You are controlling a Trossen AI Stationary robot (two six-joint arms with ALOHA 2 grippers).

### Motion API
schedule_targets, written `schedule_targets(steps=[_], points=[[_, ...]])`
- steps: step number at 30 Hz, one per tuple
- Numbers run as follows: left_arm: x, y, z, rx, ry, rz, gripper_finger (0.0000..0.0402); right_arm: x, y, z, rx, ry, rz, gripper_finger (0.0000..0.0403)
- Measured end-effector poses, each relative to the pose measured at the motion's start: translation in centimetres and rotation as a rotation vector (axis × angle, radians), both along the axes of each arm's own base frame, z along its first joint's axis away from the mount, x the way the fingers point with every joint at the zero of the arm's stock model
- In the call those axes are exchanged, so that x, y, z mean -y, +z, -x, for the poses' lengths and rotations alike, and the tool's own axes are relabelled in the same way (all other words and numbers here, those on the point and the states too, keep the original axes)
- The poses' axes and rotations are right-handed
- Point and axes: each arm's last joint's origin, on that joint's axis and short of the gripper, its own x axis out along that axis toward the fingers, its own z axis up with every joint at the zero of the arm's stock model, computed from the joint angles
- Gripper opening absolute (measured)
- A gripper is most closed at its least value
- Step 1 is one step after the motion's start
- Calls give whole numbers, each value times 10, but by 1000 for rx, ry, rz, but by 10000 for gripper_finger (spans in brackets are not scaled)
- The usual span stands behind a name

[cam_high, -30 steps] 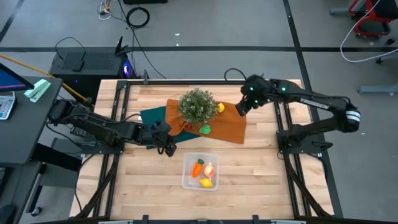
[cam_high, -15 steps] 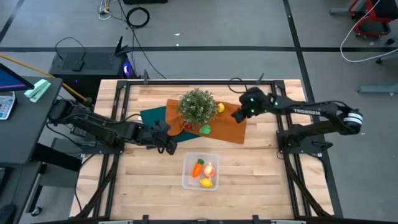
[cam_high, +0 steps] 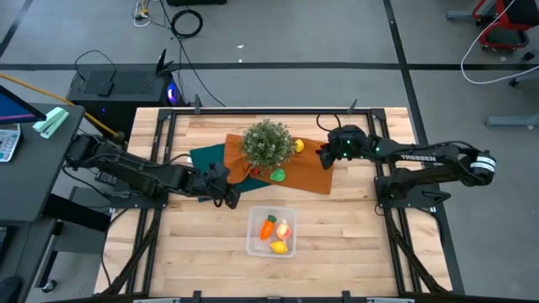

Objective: Pick and placing Produce into tupperware
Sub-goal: Put the lemon into the transparent bin

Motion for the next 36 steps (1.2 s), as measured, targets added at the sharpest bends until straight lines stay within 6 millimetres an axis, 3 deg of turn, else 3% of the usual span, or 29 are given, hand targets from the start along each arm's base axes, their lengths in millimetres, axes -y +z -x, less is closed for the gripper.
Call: schedule_targets(steps=[4,9,17,24,30,36], points=[[0,0,0,2,4,4,120,2,0,1,-35,-61,63,129],[0,0,0,6,18,18,115,2,0,2,-8,-112,15,128],[0,0,0,6,17,16,118,0,-1,0,-18,37,29,136],[-1,0,0,9,31,0,112,1,2,-2,-9,52,77,223],[-1,0,0,7,36,-6,111,7,-7,-5,-60,-67,103,312],[-1,0,0,3,37,-7,110,6,-23,-23,-55,-145,44,333]])
